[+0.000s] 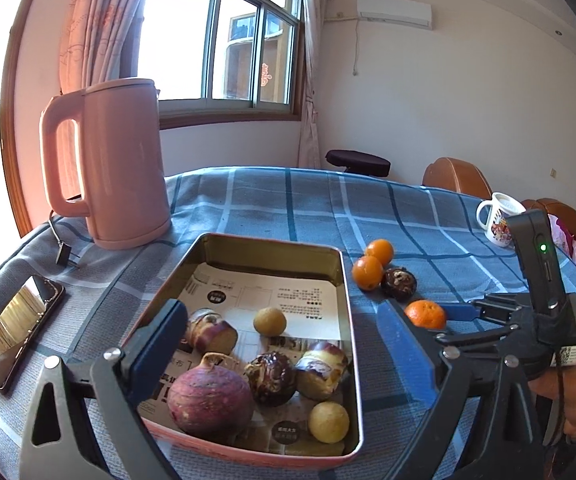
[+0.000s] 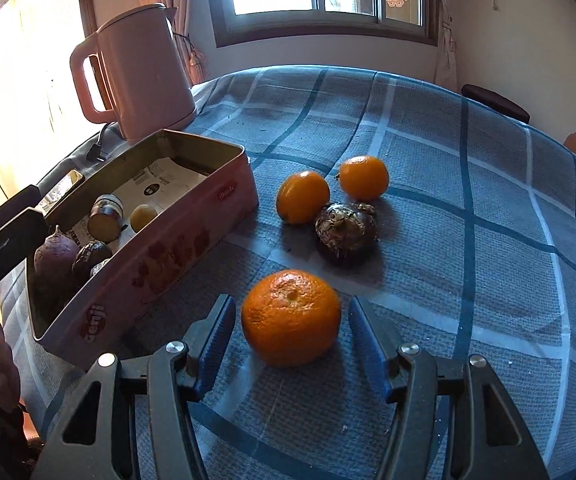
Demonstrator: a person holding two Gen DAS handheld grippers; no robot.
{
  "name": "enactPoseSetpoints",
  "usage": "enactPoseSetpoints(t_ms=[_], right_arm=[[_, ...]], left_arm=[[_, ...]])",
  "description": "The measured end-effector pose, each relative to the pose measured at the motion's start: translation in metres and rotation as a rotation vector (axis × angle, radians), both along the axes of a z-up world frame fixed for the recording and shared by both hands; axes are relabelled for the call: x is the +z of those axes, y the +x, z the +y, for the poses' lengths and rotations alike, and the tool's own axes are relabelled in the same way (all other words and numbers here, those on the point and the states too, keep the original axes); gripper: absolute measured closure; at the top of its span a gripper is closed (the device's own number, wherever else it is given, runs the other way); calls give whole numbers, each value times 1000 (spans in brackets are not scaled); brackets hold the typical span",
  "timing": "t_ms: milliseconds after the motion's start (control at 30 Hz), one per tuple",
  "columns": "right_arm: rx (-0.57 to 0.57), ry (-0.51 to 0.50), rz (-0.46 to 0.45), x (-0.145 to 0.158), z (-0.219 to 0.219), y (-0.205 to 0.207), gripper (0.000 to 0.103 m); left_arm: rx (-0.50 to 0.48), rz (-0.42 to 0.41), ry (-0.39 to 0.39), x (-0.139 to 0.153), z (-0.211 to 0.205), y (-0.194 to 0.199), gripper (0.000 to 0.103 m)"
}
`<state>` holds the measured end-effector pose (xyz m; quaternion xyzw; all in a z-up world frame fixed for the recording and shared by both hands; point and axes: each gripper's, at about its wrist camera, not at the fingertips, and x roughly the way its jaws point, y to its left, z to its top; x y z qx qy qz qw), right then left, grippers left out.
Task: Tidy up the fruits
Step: 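Grasp an orange mandarin with the right tool and lift it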
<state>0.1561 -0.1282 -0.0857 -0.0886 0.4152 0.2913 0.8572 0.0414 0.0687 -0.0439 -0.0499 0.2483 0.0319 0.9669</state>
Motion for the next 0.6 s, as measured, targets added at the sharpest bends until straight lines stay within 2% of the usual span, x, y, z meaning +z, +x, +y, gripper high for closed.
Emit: enactPoseSetpoints(t_ms=[100, 167, 367, 600], right_arm=[[26, 17, 10, -1, 0, -1, 53], [20, -8, -18, 0, 0, -5, 53], [5, 27, -57, 10, -16, -9, 53], [-121, 27, -96, 14, -58, 4, 53]], left_arm=[[-21, 5, 0, 0, -8, 4, 5], [-34, 10, -6, 1, -12, 7, 5], [-70, 16, -23, 6, -27, 17, 5], [-140, 38, 3, 9, -66, 41, 5]])
